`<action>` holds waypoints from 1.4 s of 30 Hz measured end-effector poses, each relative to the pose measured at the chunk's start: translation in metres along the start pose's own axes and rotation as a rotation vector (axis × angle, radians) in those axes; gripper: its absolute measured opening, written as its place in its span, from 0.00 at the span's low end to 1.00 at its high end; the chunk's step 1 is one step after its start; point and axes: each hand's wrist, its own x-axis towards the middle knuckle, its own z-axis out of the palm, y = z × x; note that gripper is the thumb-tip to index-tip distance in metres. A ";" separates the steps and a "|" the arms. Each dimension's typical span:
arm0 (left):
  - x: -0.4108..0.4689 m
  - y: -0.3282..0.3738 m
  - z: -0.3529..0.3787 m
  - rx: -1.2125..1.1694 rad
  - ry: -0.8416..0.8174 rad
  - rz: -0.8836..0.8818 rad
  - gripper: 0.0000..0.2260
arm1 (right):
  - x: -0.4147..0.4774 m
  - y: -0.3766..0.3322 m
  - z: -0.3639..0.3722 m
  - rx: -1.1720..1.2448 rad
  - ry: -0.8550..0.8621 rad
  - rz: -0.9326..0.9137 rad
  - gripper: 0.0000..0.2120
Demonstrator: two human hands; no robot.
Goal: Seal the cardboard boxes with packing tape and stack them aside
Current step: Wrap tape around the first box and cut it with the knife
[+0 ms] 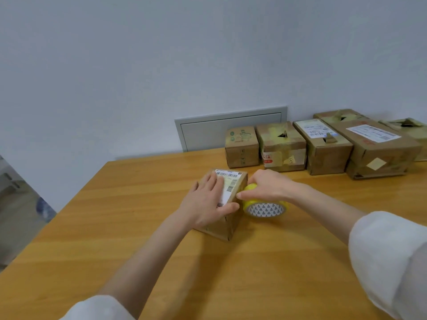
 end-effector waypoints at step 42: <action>-0.012 -0.004 -0.009 -1.359 -0.004 -0.372 0.25 | -0.038 0.009 -0.080 0.362 0.095 -0.206 0.17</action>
